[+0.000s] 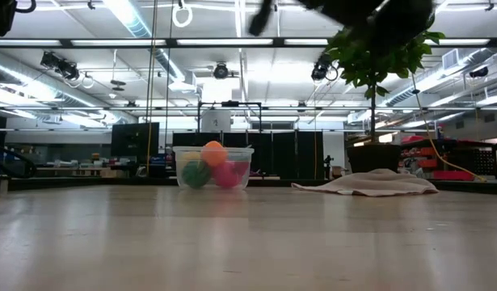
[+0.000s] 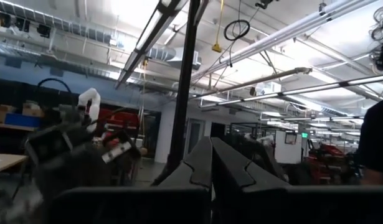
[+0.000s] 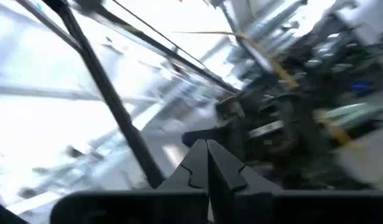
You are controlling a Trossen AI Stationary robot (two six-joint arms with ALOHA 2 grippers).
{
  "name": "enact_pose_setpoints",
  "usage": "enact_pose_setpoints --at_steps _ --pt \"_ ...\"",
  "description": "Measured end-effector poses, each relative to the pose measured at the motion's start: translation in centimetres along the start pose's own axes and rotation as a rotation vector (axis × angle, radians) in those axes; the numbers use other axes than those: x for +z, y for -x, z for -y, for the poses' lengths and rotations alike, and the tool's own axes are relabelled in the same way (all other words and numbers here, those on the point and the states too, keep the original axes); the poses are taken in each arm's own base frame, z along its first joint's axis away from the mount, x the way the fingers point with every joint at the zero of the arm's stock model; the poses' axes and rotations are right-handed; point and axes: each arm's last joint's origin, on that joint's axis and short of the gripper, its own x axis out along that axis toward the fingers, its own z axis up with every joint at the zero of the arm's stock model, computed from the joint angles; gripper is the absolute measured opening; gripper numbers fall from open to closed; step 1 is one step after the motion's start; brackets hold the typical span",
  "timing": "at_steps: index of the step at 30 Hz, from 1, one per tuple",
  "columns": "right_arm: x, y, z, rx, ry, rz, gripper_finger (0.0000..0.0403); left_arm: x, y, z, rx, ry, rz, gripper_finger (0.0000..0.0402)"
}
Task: Pick and placing Produce into tupperware
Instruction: Return to Home Position
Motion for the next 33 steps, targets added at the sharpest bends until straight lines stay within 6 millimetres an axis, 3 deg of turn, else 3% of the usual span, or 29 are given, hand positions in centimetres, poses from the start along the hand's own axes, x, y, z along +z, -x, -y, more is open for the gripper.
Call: enact_pose_setpoints --at_steps 6,11,16,21,33 --pt "5.8 5.1 -4.4 -0.125 0.159 -0.091 0.0 0.4 0.2 -0.5 0.027 -0.018 0.01 0.0023" --pt "8.6 9.8 -7.0 -0.1 0.166 -0.065 0.0 0.4 0.2 -1.4 0.078 -0.059 -0.001 0.0027" --pt "9.0 14.3 -7.6 -0.145 0.156 -0.023 0.0 0.0 0.3 -2.7 0.159 -0.101 -0.053 0.0014" --pt "9.2 17.6 -7.4 -0.135 0.147 -0.005 0.0 0.3 0.5 -4.4 0.257 -0.151 -0.058 0.0008" --pt "8.3 22.7 -5.8 0.042 0.045 -0.123 0.0 1.4 1.4 -7.4 0.508 -0.238 0.002 0.0007"
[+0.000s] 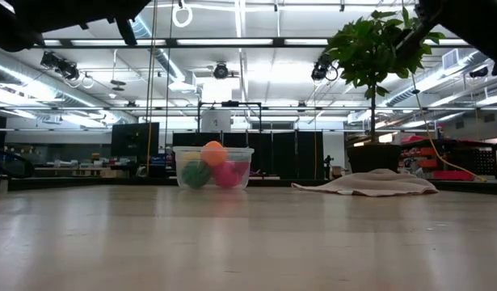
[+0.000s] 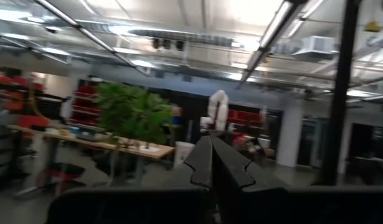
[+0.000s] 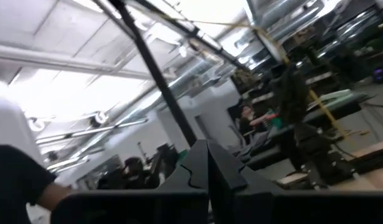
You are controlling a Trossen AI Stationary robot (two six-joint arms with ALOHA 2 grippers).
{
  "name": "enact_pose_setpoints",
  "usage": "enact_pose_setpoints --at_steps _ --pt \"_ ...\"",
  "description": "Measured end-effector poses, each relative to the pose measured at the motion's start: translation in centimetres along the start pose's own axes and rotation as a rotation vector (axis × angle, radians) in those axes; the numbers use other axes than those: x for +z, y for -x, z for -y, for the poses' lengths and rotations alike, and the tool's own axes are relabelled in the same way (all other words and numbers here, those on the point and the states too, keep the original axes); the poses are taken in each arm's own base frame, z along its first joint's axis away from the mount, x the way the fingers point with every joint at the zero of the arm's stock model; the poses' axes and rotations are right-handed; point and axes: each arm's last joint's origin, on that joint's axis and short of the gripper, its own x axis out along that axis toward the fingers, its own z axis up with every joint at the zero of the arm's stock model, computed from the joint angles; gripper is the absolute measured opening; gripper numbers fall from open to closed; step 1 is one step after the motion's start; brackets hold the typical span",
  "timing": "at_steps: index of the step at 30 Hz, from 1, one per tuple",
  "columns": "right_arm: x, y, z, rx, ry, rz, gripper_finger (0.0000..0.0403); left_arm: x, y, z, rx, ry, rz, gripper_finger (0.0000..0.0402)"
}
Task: Pick and placing Produce into tupperware
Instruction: Return to Home Position
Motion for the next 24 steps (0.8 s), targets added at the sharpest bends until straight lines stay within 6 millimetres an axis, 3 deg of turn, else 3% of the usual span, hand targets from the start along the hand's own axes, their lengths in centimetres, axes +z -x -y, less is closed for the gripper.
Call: enact_pose_setpoints --at_steps 13,24 --pt "0.8 1.2 1.9 0.032 -0.083 -0.066 0.0 -0.1 -0.1 -0.9 0.11 -0.024 -0.002 0.0008" --pt "2.5 1.8 1.2 -0.08 0.182 0.167 0.0 -0.1 -0.1 -0.9 0.11 -0.024 -0.003 0.0025"
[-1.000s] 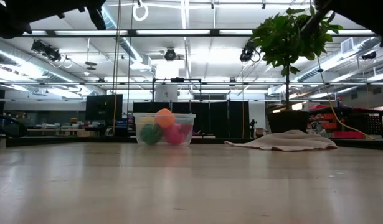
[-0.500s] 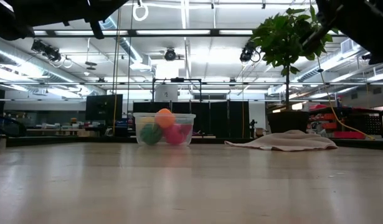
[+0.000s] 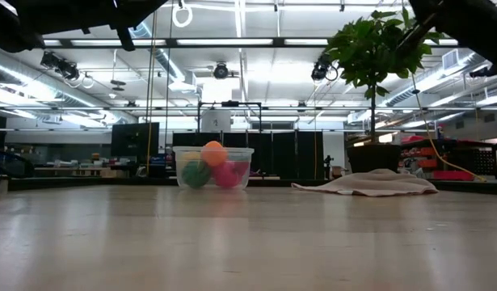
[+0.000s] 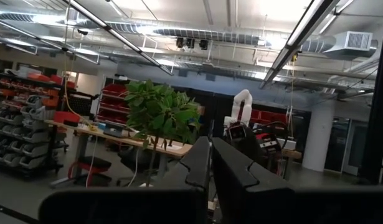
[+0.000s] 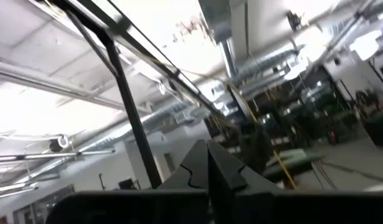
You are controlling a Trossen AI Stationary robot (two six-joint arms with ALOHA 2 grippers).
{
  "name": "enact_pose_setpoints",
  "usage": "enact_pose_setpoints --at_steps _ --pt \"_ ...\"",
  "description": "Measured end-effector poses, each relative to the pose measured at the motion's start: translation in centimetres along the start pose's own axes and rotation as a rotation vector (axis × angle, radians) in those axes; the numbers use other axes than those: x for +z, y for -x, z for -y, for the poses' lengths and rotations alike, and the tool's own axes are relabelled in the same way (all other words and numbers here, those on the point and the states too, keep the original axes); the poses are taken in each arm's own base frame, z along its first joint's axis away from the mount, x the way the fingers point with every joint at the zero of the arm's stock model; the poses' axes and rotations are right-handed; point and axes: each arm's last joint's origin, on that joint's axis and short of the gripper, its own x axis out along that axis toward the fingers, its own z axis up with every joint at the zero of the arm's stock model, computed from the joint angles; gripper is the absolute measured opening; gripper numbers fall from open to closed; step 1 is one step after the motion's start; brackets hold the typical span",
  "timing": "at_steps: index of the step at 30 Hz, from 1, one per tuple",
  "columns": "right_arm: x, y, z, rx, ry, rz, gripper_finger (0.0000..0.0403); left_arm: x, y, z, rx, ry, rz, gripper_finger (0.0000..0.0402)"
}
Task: Pick and placing Produce into tupperware
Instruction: Return to Home Position
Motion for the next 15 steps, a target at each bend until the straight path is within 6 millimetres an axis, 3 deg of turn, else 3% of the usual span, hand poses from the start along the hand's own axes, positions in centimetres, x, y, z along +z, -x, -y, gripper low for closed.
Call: enact_pose_setpoints --at_steps 8,15 --pt "1.6 0.8 -1.1 0.059 0.049 0.114 0.0 0.0 0.0 0.0 0.0 0.0 0.0 0.0007" --pt "3.4 2.1 -2.4 0.133 0.15 0.265 0.0 0.0 0.0 0.0 0.0 0.027 0.0 0.002"
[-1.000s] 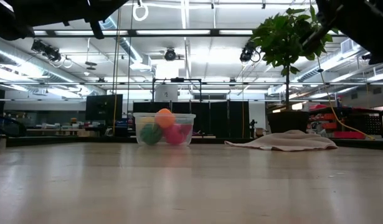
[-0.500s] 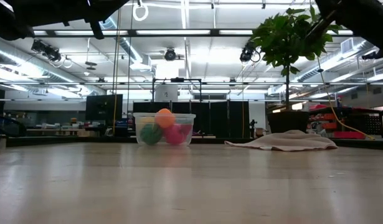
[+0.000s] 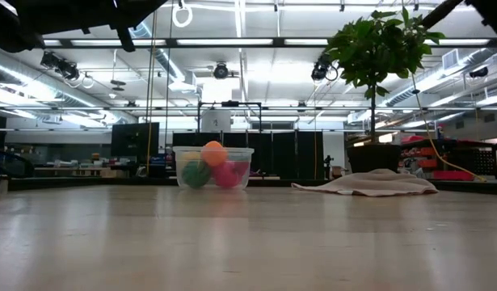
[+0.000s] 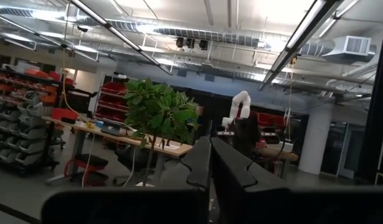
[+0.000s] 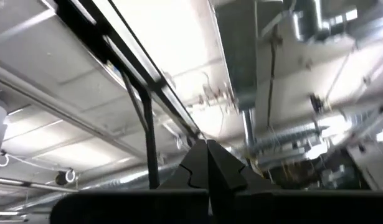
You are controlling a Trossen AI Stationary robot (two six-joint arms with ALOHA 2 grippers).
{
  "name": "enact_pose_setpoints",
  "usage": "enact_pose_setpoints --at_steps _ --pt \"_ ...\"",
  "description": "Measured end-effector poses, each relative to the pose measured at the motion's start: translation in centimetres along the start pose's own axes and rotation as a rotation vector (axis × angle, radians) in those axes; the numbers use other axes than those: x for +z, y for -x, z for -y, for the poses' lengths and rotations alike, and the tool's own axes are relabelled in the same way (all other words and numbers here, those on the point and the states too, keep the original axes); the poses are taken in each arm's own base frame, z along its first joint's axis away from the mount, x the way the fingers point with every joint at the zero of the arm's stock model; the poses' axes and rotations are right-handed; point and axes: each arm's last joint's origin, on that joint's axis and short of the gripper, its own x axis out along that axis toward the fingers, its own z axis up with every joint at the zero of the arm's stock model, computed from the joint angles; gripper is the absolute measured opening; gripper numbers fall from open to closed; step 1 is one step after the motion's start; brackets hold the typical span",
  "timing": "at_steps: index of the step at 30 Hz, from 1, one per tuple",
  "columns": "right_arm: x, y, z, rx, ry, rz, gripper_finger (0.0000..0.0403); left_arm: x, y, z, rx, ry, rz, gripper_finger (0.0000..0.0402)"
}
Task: Pick and placing Produce into tupperware
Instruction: Return to Home Position
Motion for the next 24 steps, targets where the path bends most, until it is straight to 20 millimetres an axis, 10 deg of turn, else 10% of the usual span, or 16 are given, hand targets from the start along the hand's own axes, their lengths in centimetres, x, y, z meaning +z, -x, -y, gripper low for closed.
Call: enact_pose_setpoints --at_steps 14,24 --pt "2.0 1.4 -1.3 0.08 0.153 0.11 0.0 0.0 0.0 0.0 0.003 0.029 -0.001 0.0006" --pt "-3.2 2.4 1.4 -0.262 0.105 -0.429 0.0 -0.2 0.0 0.0 0.007 0.047 -0.019 0.0012"
